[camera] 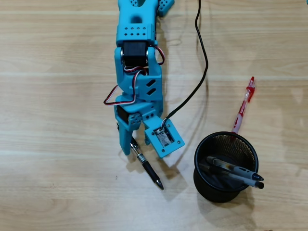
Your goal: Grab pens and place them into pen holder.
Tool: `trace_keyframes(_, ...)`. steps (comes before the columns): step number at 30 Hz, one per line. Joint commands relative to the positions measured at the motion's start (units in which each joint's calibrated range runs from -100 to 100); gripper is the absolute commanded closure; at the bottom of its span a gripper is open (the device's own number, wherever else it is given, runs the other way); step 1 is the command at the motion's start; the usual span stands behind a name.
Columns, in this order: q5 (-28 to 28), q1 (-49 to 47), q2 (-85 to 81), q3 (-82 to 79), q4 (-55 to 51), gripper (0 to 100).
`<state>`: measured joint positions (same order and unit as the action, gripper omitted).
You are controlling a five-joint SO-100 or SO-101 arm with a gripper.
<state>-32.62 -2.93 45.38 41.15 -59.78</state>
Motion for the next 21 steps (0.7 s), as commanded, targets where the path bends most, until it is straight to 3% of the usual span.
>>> trace_keyframes(1, -2.0, -1.1, 1.8, 2.7, 0.5, 80)
trace_keyframes(17, -5.0, 1.5, 6.5, 2.3, -1.5, 81)
trace_keyframes(21, -6.2, 1.5, 8.0, 2.8, -1.5, 87)
